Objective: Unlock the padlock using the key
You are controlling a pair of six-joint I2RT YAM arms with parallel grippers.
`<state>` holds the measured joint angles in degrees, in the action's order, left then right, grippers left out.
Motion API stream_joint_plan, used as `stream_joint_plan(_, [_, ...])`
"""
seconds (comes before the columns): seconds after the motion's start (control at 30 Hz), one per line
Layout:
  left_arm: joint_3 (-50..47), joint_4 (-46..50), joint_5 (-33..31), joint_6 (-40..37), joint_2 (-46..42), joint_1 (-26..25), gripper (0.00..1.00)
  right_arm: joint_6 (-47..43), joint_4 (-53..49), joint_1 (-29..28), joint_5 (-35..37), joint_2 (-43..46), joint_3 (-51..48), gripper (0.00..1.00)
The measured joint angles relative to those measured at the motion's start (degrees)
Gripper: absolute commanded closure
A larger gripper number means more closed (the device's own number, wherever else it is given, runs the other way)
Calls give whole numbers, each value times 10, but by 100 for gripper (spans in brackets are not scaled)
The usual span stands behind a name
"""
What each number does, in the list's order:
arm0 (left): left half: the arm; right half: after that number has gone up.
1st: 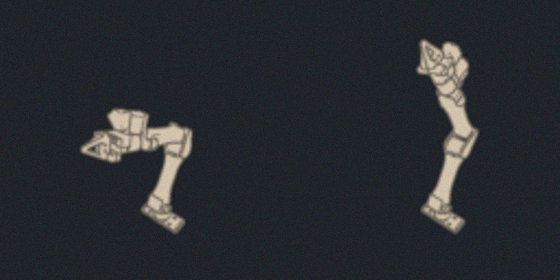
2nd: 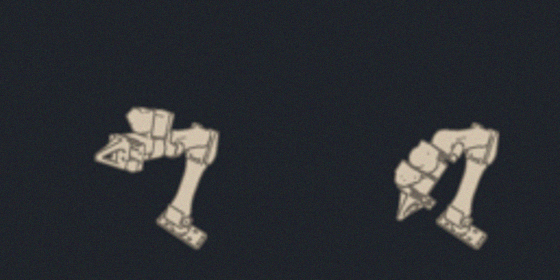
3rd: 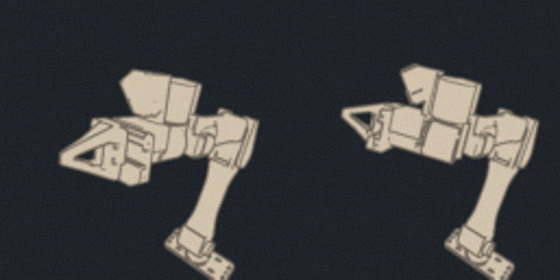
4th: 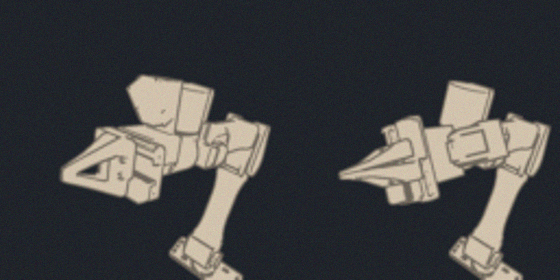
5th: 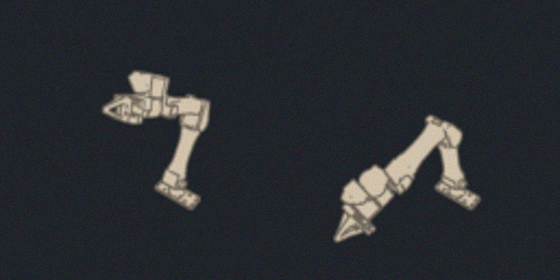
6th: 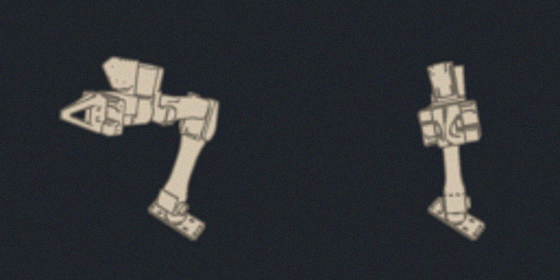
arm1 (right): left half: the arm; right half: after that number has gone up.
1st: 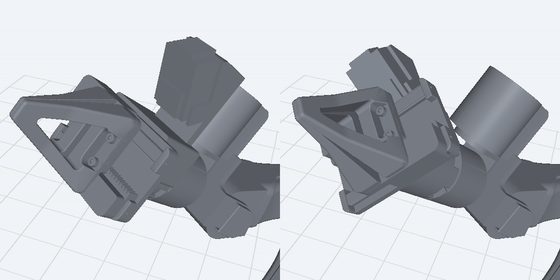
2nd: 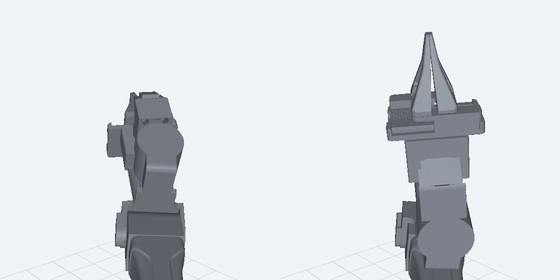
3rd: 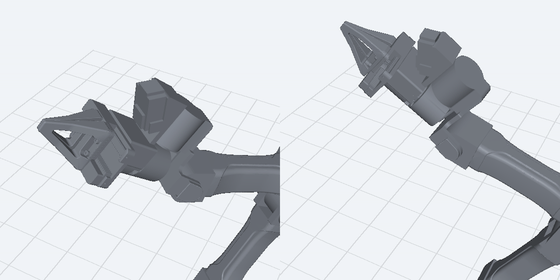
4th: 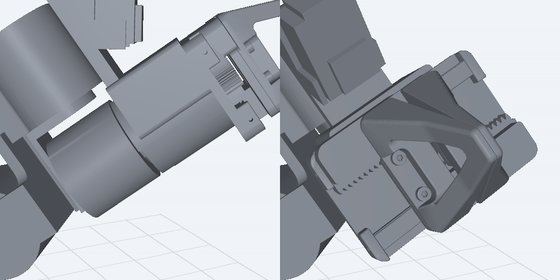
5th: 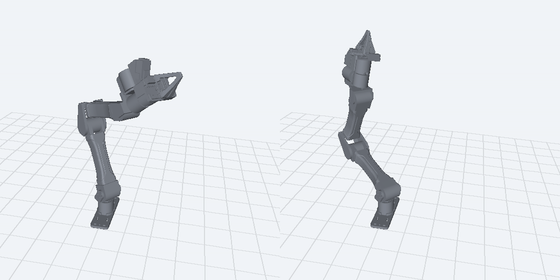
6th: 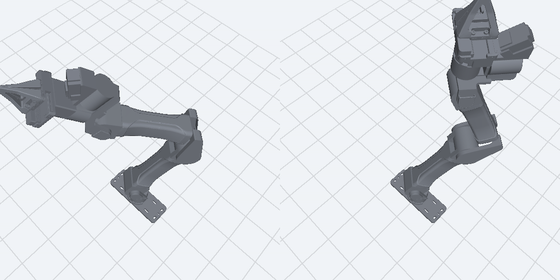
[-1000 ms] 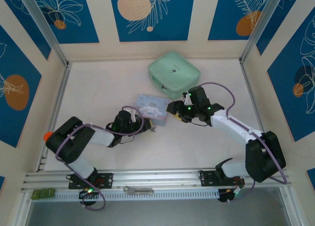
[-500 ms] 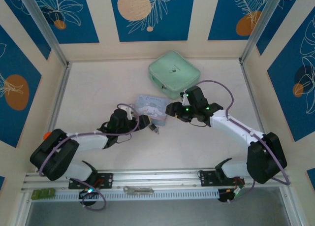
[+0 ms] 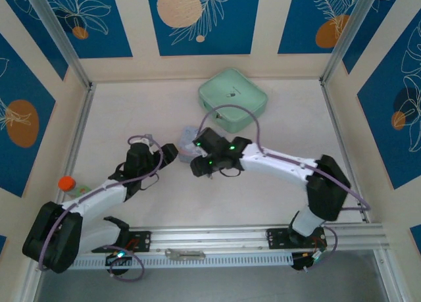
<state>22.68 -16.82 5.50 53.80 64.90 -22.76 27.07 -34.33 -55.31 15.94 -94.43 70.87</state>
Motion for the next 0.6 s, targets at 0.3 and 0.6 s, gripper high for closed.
stream_joint_plan(0.3, [-22,-24,-2,28,0,29,20,-36,-74,-28,119,-152,81,39])
stream_joint_plan(0.6, [-48,-60,5,53,28,32,20,-57,-73,-37,168,-196,91,42])
